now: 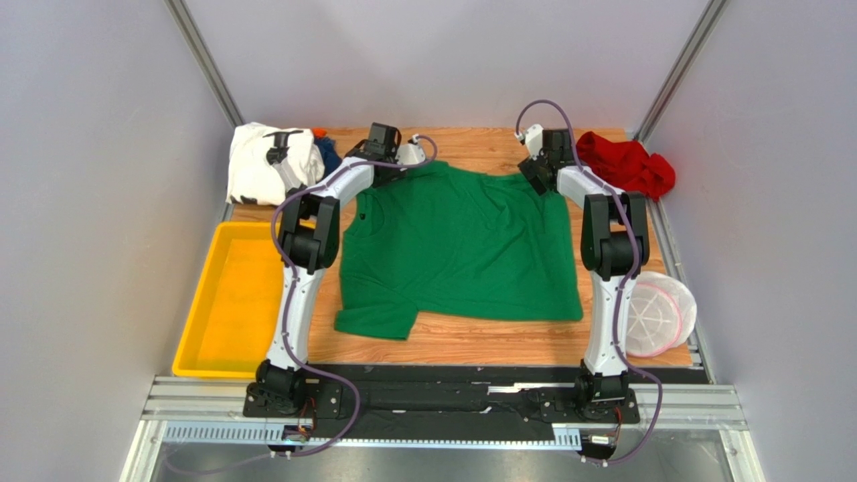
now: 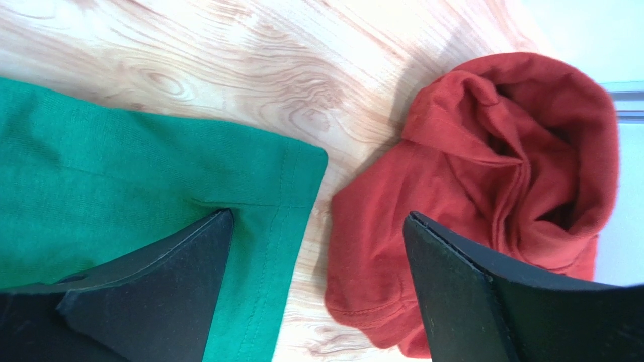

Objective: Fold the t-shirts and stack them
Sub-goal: Flatten out the tshirt

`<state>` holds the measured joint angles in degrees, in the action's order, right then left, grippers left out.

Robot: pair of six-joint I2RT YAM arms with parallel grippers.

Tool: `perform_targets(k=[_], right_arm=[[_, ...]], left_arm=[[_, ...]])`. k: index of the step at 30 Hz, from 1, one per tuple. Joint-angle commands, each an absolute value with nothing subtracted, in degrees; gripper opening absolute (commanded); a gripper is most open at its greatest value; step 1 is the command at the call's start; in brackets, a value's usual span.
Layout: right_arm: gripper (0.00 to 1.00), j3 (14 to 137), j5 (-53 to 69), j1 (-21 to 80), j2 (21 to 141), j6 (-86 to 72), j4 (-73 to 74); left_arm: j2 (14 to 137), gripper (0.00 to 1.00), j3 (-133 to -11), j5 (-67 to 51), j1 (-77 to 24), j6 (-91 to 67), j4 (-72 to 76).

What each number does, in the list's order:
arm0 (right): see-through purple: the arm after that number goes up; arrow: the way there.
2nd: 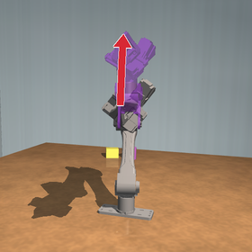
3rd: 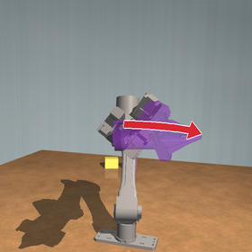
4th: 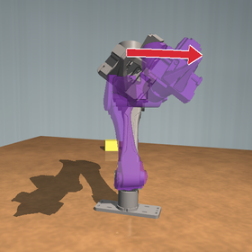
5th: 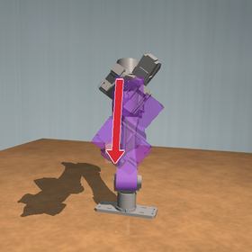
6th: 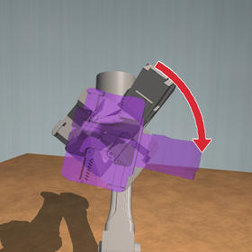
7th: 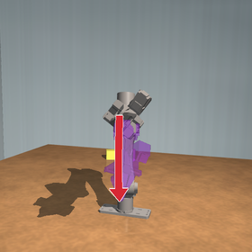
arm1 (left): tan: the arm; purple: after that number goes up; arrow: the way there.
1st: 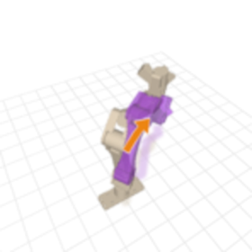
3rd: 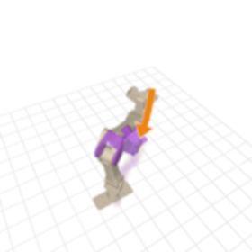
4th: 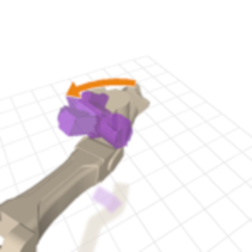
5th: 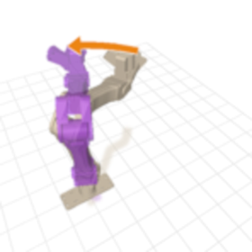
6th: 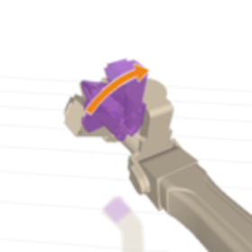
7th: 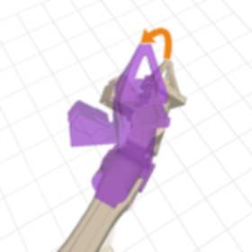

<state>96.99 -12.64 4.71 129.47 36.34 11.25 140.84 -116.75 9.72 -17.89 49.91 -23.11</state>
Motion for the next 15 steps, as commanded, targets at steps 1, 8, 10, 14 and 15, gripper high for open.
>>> perform_targets(k=[1,8,10,14,15], right_arm=[[0.89,98.8,-15.4,4.7,131.6,39.5,8.4],[0.89,98.6,-17.0,4.0,132.2,40.8,7.3],[0.88,98.6,-17.4,3.9,132.5,41.2,6.8],[0.89,98.6,-18.2,3.8,132.6,41.4,6.6],[0.89,98.6,-18.2,3.6,132.6,41.4,6.5]], left_arm=[[137.8,0.6,-112.5,10.5,-17.1,52.0,-23.6],[135.9,0.58,-107.1,11.0,-15.8,52.3,-22.4],[135.3,0.58,-106.3,11.1,-15.5,52.2,-22.2],[134.0,0.57,-103.1,11.0,-14.9,51.9,-21.4],[133.4,0.57,-102.5,10.9,-14.9,51.9,-21.2]])
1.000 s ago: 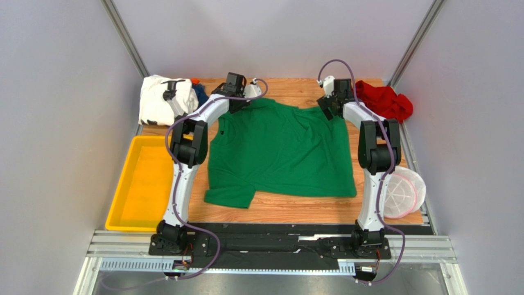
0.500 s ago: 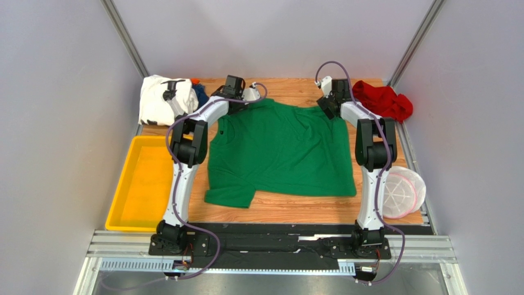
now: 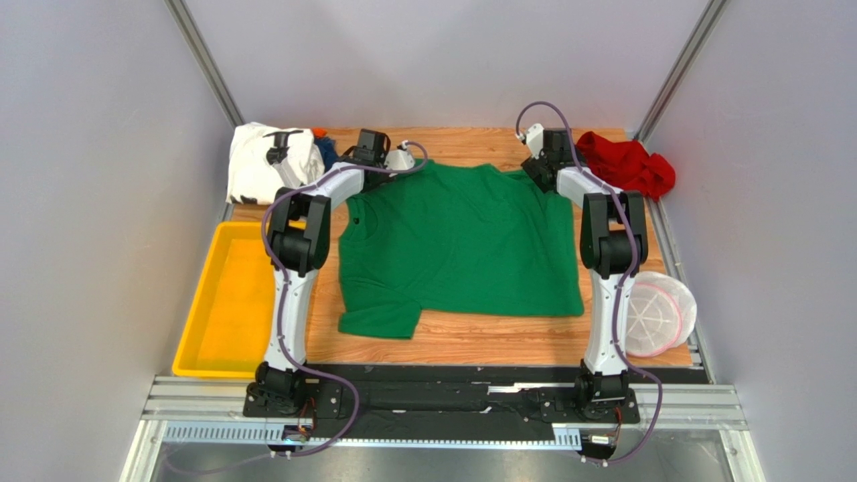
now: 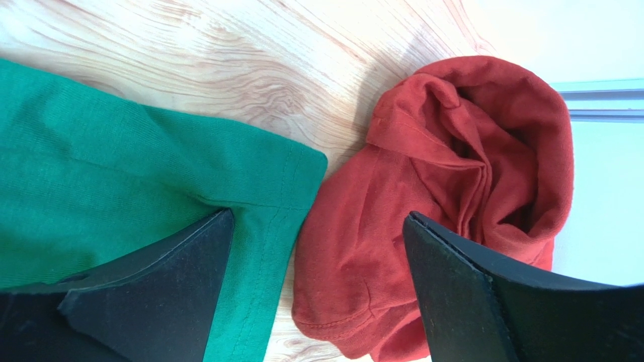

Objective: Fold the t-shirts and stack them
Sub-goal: Flatten out the tshirt

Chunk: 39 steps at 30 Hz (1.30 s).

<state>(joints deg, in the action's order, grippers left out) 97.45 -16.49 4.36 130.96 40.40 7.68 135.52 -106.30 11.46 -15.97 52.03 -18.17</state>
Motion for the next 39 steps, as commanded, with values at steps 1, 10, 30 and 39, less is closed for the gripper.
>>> perform_targets(k=[1,10,30,39], right_arm=[[0.88,98.6,-18.3,3.6,132.7,41.4,6.4],[0.89,102.6,-19.8,3.6,134.4,42.4,6.6],[0.89,111.3,-16.0,5.0,136.0,40.1,12.0],[0.89,109.6,-15.7,5.6,132.8,39.3,12.3]], left_arm=[[133.3,0.57,-102.0,10.9,-14.8,51.9,-21.0],[134.1,0.56,-101.5,12.6,-14.0,52.1,-20.0],[139.7,0.56,-111.1,14.7,-13.2,50.8,-22.1],[136.6,0.59,-111.0,14.6,-13.2,48.7,-21.3]])
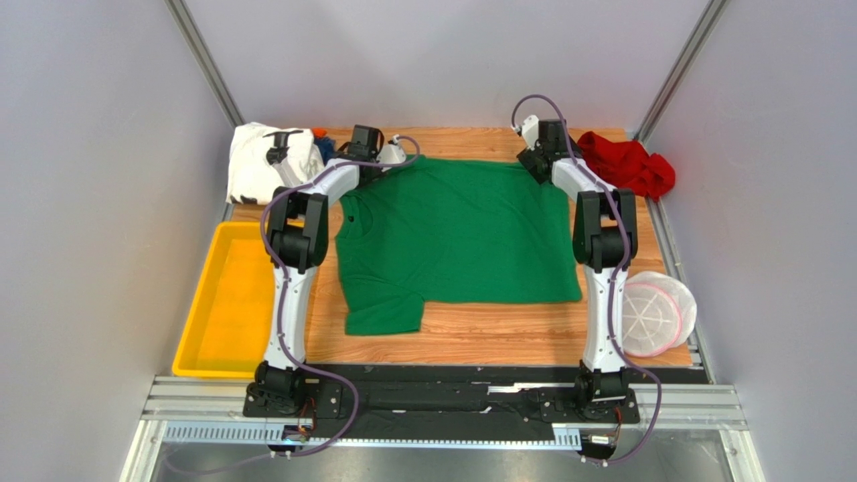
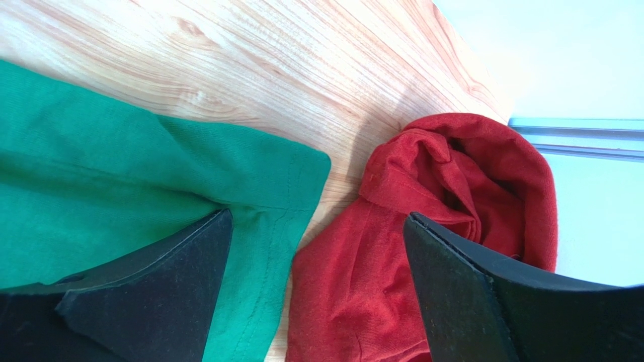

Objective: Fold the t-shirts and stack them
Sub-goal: Flatten out the tshirt

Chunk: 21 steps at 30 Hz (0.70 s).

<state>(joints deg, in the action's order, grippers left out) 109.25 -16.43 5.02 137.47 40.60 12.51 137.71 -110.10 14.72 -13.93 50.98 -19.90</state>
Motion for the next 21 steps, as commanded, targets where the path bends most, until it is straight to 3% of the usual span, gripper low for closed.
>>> perform_targets(k=[1,9,15,21], right_arm=[[0.89,108.6,-15.6,5.7,131.9,39.2,12.3],[0.9,101.8,-14.2,5.9,123.8,37.4,12.2],[0.9,94.2,-12.5,6.2,114.9,35.2,13.9],[0.9,86.9,-9.9,6.5,105.6,33.1,18.8]], left_arm=[[136.0,0.6,-110.4,14.6,-13.2,48.5,-21.0],[128.2,0.62,-106.2,14.6,-13.2,45.3,-19.8],[120.9,0.75,-102.3,13.7,-13.2,42.2,-18.2],[112.3,0.76,-96.6,8.7,-13.4,39.6,-24.7]])
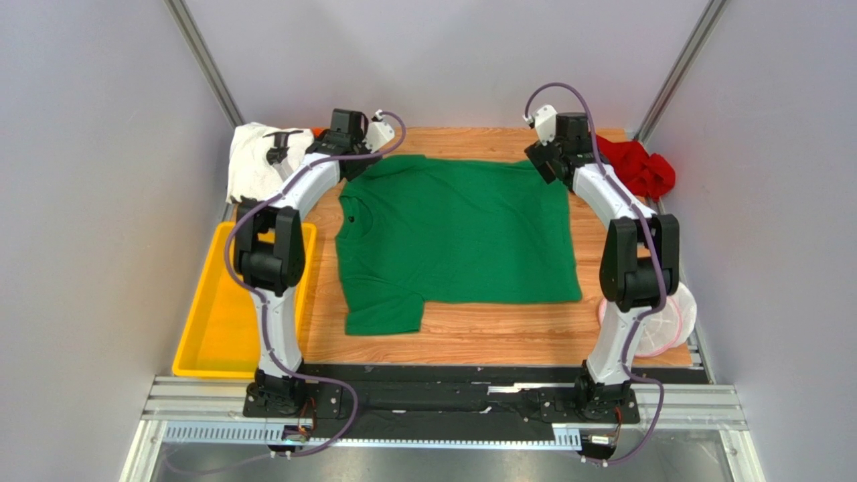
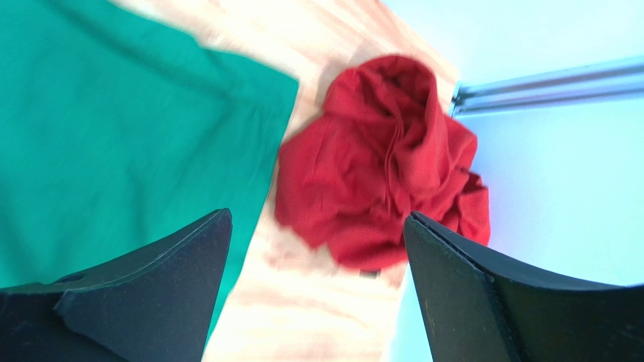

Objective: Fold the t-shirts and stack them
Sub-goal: Flatten out the tshirt, then grap the side of the flattened tshirt closest away from the robot with both arms

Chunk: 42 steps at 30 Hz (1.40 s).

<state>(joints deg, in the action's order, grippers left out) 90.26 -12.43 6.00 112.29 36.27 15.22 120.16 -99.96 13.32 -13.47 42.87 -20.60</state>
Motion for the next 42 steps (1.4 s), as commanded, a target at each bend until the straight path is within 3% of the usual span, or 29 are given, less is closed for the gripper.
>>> perform_targets(k=[1,12,19,33,42], right_arm=[[0.9,84.9,-8.6,6.5,104.4,33.0,21.3],[0.86,69.4,-1.3,8.3,85.8,35.2,40.1],[0.82,58.7,-3.3,8.8,71.4,39.4,51.8],[0.78,42.5,-5.1,8.7,62.4,40.8,52.0],[0.77,40.0,-4.4,8.8,64.1,39.6,46.7]], left_arm=[[109.2,0.76,-95.0,7.7,-13.5,39.6,-25.8],[81.8,0.75,-62.5,-1.8,-23.1,42.3,-37.8],[66.6,0.74,-55.6,-7.6,-26.5,43.1,-45.5],[66.5,0.72,-50.5,-9.1,-31.8,44.1,-52.6],[72.0,0.69,-46.0,-6.0,-37.4,38.0,-45.6]])
